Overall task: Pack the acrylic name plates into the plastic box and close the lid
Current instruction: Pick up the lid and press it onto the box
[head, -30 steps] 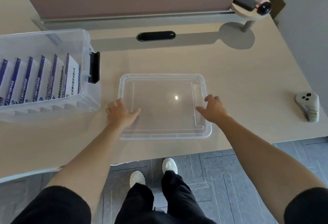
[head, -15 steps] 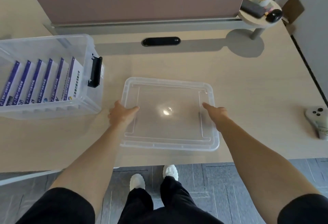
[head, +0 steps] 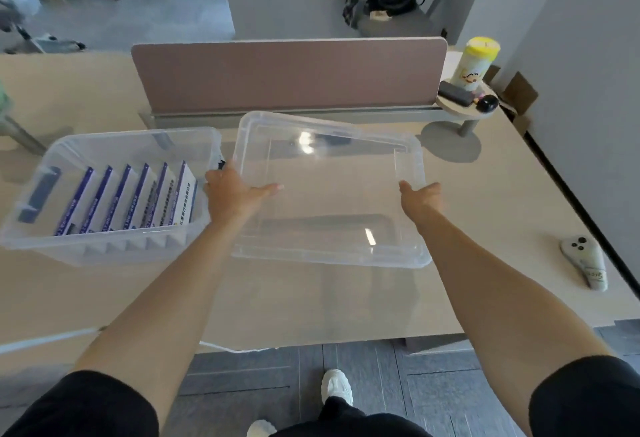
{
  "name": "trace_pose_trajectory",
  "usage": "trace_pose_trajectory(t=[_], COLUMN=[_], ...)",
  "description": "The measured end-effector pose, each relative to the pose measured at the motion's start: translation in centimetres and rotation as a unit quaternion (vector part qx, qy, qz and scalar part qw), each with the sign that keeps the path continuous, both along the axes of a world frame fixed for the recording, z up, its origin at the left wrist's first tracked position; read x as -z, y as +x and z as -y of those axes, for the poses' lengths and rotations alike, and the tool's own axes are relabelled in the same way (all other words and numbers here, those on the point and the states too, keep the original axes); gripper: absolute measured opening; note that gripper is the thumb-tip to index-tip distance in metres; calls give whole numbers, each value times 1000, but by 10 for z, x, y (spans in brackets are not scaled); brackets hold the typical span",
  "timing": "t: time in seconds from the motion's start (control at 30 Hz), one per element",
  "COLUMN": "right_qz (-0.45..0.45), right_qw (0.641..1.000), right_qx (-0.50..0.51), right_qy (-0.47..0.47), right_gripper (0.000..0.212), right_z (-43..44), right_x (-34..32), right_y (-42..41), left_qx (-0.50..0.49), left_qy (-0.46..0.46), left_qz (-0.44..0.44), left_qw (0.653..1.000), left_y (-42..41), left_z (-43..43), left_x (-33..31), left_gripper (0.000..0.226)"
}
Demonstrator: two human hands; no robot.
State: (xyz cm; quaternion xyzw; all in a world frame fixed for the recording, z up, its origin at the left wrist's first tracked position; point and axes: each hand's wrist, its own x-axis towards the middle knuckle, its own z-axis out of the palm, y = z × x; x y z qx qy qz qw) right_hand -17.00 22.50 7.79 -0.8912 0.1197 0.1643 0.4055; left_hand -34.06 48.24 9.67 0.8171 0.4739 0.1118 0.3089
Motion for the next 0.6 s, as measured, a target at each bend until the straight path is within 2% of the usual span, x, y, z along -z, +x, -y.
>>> trace_pose_trajectory(t=[0.13,0.23,0.3,0.37,0.43,0.57,0.6], right_qz=[56,72,71,59,48,47,42], right_qw=[996,990,987,985,982,973,972], right_qx=[-58,-115,-142,-163,-180,-224,-230], right_qy=[-30,-28,-3,12,24,26,24], right_gripper=[43,36,28,13,15,3,8], right_z=[-56,-110,-147,-182,-216,-266,-276], right_x=[-38,-58,-67,-70,-70,-63,-60], right_y=[-37,-73,-96,-118,-139,-164,-166], left_qx=[-31,-67,-94,-115,-142,-169,-168], left_qy=[31,61,84,80,72,54,53], left_qz=[50,42,35,21,-1,2,2], left_qw=[998,995,991,990,987,984,984], left_y=[-57,-111,-150,-185,-217,-255,-258], left_z=[-57,-95,-124,-153,-177,-216,-225], left_x=[-24,-41,-46,-45,-44,-37,-33], left_gripper=[104,64,49,49,52,55,55])
